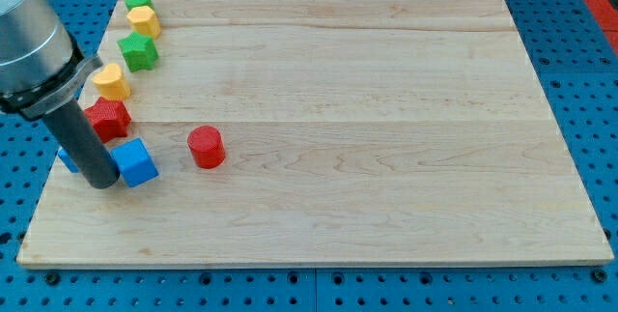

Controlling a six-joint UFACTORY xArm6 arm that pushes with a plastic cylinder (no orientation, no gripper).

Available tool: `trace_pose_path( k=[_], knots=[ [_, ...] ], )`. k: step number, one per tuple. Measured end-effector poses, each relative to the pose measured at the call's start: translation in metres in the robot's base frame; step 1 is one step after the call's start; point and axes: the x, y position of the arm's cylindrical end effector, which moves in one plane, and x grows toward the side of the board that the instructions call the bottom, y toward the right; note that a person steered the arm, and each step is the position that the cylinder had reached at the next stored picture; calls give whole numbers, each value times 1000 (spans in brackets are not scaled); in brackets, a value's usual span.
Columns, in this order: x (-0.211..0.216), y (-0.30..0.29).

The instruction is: Move blue triangle and red star little upwards

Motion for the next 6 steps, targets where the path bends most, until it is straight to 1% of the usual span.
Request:
trace_pose_path(
  k=[1,2,3,5,6],
  knots=[
    [2,-7],
    [17,-55],
    [13,-70],
    [-3,-56],
    [-8,-36]
  ],
)
